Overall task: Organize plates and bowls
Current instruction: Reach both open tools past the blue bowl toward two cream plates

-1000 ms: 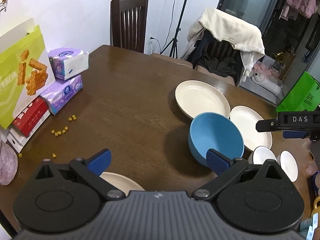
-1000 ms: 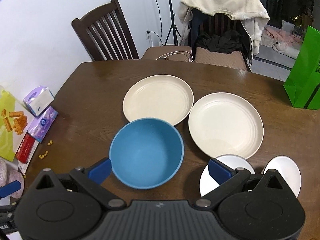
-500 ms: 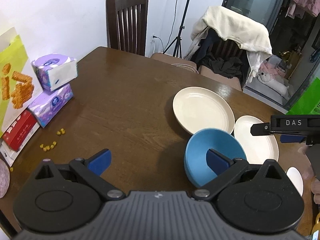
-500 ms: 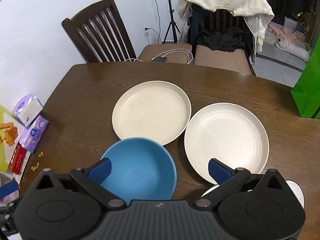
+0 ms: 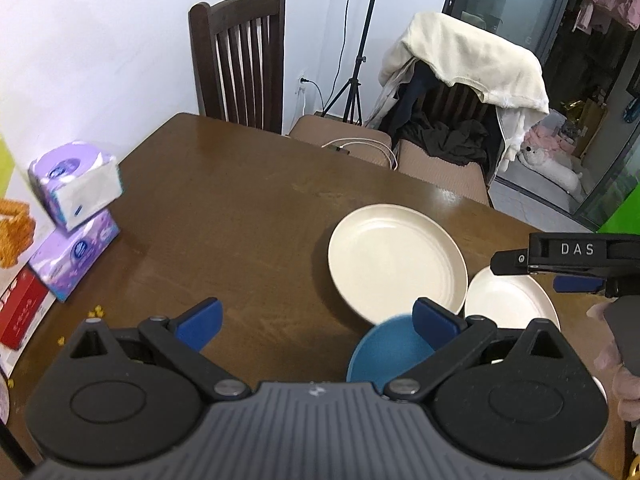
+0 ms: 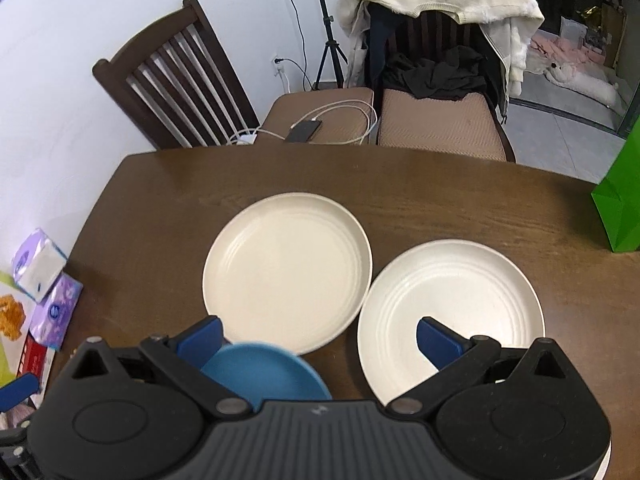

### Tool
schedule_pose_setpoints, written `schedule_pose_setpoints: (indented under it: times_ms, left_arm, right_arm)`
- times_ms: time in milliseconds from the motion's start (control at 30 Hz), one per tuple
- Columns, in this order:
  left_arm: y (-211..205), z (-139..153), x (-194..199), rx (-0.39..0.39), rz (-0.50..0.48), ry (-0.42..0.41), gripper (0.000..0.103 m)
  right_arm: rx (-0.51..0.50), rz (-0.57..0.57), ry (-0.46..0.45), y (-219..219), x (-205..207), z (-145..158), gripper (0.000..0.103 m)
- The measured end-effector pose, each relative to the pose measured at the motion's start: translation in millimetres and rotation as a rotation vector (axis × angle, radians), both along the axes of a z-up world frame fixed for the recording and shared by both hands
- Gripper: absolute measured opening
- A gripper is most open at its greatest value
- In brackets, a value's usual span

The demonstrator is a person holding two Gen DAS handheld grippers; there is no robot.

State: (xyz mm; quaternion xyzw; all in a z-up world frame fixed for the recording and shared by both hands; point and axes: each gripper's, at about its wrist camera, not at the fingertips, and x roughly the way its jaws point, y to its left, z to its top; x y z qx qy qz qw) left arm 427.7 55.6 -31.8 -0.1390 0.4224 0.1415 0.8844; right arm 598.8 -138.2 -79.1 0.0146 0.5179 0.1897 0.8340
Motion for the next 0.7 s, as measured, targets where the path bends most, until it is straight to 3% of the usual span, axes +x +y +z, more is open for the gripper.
schedule_pose_setpoints:
  times_ms: [400,700]
  left_arm:
    - [12.8,-0.7,62.3,0.017,0.023,0.018,0.103]
    - [23.3,-19.0,104.7,0.018,0.044,0.047,0.103]
  right_arm:
    - [0.009,0.026,0.008,12.3,38.0,-10.8,0.103]
    - [0.026,0.024,0.025,18.5,69.5,-22.0,0.098]
